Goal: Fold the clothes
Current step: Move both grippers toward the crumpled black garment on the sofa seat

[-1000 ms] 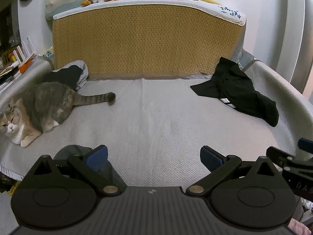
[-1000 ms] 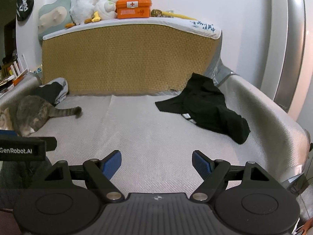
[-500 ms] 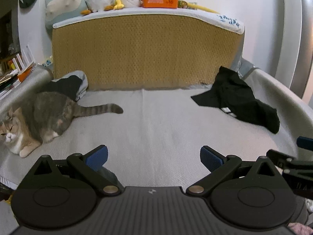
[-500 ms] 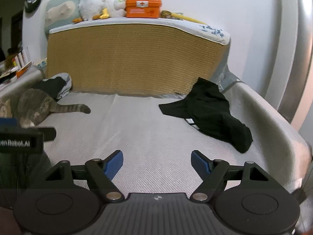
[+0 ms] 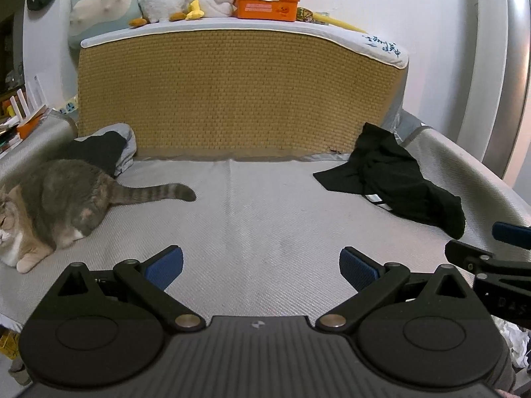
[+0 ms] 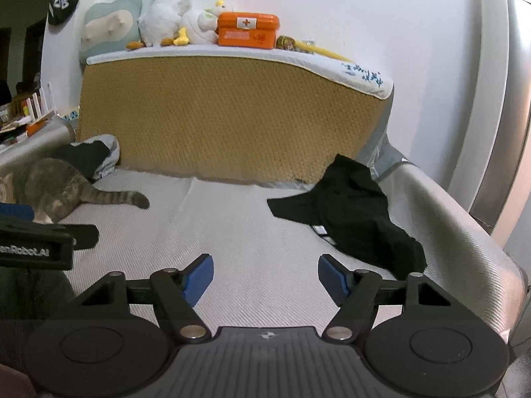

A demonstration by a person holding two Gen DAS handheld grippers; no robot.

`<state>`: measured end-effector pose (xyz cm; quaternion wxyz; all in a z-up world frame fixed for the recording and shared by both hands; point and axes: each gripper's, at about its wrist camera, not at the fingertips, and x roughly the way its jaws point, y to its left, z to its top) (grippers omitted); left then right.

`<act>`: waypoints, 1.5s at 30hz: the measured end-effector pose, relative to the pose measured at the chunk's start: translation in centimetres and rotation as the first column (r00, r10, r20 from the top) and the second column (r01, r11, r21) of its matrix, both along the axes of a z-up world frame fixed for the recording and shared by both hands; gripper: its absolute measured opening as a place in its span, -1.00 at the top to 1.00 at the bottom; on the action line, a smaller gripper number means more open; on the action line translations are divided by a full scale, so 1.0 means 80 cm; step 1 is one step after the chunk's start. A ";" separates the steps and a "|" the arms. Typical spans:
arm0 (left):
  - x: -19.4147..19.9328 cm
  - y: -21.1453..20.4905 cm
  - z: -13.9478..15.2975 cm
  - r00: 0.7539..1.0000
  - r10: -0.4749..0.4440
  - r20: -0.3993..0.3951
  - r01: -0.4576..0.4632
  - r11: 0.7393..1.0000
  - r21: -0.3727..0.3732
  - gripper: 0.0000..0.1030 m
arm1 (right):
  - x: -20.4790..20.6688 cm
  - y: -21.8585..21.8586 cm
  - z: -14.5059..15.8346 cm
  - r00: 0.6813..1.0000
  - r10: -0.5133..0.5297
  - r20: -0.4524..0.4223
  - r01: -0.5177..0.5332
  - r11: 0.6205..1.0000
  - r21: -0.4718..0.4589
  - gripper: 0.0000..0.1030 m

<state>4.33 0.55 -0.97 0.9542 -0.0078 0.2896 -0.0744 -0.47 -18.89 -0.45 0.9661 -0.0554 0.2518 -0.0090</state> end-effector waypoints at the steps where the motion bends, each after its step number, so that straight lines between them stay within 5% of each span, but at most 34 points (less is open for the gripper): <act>1: 0.001 0.000 0.000 1.000 -0.001 0.002 0.001 1.000 -0.003 -1.00 | 0.002 0.000 0.000 1.000 0.001 0.000 -0.001 1.000 0.007 -0.43; 21: 0.040 -0.023 0.015 0.998 -0.054 0.022 0.056 0.996 -0.069 -1.00 | 0.012 -0.021 -0.003 0.999 0.013 0.047 -0.018 0.994 0.105 -0.31; 45: 0.081 -0.083 -0.013 0.991 -0.135 -0.010 0.135 0.990 -0.034 -1.00 | 0.051 -0.091 -0.056 0.996 -0.082 0.047 0.070 0.976 0.207 -0.26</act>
